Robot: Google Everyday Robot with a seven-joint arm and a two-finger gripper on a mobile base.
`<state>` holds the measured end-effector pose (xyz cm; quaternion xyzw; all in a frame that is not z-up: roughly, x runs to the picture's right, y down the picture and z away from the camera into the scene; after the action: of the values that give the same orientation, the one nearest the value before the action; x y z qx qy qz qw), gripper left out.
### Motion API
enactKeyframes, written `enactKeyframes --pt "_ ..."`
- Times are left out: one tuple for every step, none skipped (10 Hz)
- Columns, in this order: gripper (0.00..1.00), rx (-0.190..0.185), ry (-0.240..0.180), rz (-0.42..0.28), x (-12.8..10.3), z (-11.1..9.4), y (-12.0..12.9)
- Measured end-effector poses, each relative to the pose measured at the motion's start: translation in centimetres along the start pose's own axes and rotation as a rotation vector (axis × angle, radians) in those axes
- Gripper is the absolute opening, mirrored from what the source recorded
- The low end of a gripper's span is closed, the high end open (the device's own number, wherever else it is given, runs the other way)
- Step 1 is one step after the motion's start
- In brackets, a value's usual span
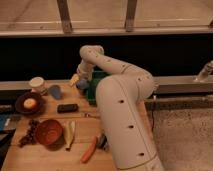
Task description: Place sponge in tray
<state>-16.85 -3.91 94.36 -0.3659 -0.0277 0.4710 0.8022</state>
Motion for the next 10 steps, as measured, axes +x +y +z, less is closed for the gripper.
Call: enactKeyframes --pt "0.80 -0.005 0.011 -0.012 -0.22 0.57 0.17" --pt "0.80 -0.007 0.015 -0.016 -0.27 0.75 0.12" --pt "0.80 -0.008 0.023 -0.022 -0.23 1.05 0.21" --pt "0.78 -0.007 0.027 -0.026 -0.21 1.21 0.28" --pt "0.70 -0.007 0.028 -0.030 -0.14 1.33 0.32" --pt "0.62 -0.006 0.028 -0.032 -0.09 1.35 0.33" --pt "0.49 -0.004 0.029 -0.034 0.05 1.35 0.30" --pt "0.40 -0.003 0.031 -0.034 0.15 1.37 0.29" --pt "0.32 -0.002 0.034 -0.033 0.24 1.38 0.29" --pt "0.21 0.002 0.036 -0.032 0.32 1.35 0.24"
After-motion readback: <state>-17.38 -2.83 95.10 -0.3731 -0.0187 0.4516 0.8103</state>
